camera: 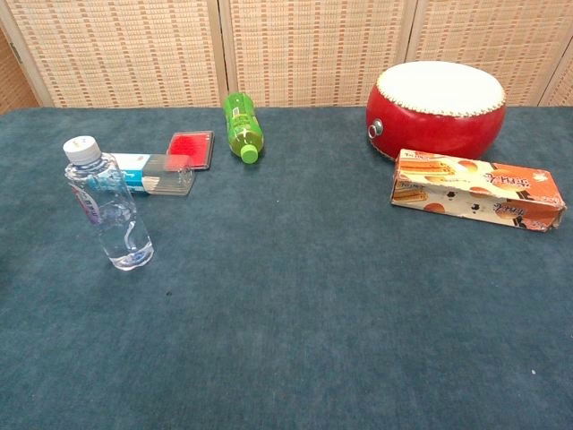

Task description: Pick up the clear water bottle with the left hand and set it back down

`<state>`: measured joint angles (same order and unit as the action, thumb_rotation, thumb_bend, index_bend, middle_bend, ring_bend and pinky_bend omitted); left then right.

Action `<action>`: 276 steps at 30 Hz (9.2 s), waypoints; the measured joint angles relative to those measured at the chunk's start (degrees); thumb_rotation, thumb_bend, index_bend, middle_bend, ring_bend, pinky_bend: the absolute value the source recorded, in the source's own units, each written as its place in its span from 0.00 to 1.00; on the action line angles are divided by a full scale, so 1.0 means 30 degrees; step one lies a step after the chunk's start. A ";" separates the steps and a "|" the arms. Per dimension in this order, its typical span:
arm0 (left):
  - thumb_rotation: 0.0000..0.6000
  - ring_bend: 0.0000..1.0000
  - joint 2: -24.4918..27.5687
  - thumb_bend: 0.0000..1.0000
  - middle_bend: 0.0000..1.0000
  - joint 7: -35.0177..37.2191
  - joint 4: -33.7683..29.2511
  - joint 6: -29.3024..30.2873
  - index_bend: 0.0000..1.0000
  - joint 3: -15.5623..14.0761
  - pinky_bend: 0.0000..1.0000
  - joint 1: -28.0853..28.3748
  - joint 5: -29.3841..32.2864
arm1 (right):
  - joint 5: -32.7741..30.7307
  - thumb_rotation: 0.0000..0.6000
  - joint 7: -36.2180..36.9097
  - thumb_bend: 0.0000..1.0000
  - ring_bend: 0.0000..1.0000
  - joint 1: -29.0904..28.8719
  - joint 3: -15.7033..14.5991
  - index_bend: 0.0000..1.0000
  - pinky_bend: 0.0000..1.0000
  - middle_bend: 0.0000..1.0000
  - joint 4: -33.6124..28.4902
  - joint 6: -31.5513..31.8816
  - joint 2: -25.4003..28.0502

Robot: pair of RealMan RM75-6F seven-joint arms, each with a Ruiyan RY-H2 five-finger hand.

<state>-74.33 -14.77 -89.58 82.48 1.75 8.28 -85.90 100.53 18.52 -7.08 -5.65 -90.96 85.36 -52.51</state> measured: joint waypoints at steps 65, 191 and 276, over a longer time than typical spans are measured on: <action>1.00 0.02 -0.6307 0.37 0.07 1.6225 0.4246 -0.6659 0.00 0.2498 0.01 0.3986 0.3140 | 0.0724 1.00 0.0614 0.17 0.00 -0.0240 -0.0292 0.00 0.21 0.00 0.0496 0.0022 0.0059; 1.00 0.62 -0.4498 0.68 0.77 0.8126 -0.1590 0.3757 0.77 0.5825 0.37 0.3181 0.2273 | 0.0765 1.00 0.0780 0.17 0.00 -0.0446 -0.0558 0.00 0.21 0.00 0.0285 -0.0478 0.0353; 1.00 0.00 -0.9141 0.42 0.00 1.2909 0.5282 -0.2104 0.00 0.3435 0.09 0.3726 0.2943 | 0.0704 1.00 0.0715 0.17 0.00 -0.0507 -0.0593 0.00 0.21 0.00 0.0201 -0.0701 0.0393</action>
<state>-101.75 23.96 -73.74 76.17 12.05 19.46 -77.07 102.64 20.67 -8.59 -7.43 -90.36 83.26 -51.33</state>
